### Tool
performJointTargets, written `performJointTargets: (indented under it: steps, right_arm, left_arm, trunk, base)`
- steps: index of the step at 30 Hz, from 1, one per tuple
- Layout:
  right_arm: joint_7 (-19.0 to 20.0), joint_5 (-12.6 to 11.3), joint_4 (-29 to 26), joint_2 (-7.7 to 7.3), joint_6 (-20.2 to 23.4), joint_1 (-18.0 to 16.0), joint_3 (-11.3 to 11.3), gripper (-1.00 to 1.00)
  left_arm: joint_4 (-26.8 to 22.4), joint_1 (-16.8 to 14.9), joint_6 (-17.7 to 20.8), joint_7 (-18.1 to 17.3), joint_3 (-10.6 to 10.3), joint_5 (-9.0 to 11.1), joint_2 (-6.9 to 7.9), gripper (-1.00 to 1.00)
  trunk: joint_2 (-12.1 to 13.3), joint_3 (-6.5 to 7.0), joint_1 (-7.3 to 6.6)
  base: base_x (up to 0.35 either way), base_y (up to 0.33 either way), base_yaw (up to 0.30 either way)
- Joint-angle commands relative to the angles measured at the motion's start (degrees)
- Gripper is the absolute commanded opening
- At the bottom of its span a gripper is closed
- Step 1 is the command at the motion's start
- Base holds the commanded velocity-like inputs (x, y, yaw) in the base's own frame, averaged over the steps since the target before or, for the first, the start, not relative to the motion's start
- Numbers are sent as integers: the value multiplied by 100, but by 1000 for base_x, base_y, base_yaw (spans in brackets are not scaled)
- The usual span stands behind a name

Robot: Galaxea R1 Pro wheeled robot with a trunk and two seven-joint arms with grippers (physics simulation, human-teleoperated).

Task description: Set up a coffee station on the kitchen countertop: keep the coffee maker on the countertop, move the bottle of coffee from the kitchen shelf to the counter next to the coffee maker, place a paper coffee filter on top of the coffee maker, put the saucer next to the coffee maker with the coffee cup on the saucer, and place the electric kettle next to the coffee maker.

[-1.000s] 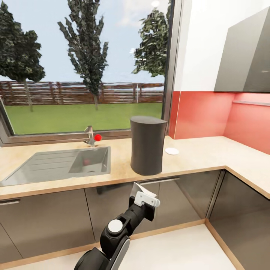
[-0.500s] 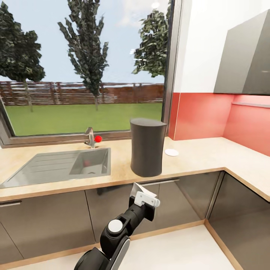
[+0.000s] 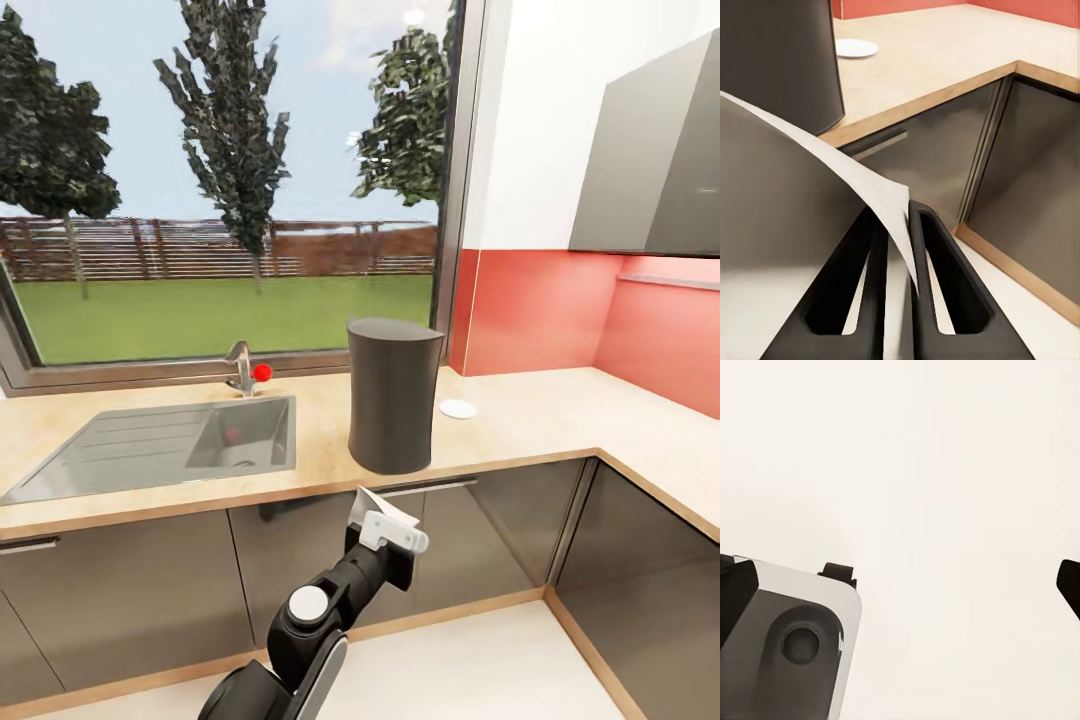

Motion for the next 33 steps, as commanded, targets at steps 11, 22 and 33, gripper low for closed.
performJointTargets:
  steps: [11, 22, 33]
  right_arm:
    - [2, 19, 8, -2, -21, -5, 5, 100]
    - [-7, 19, 8, -2, -21, -7, 5, 100]
    - [-15, 19, 8, -2, -21, -5, 5, 100]
  left_arm:
    - [-24, -8, 56, 14, -59, 174, 0, -100]
    - [-39, -1158, 602, 16, -63, 2076, 0, -100]
    - [296, -4176, 1854, 57, 0, 3450, 0, -100]
  trunk:
    - [-7, -9, 1]
    - [-7, -9, 1]
    - [-7, -9, 1]
  base:
    - [0, 0, 0]
    - [0, 0, 0]
    - [0, 0, 0]
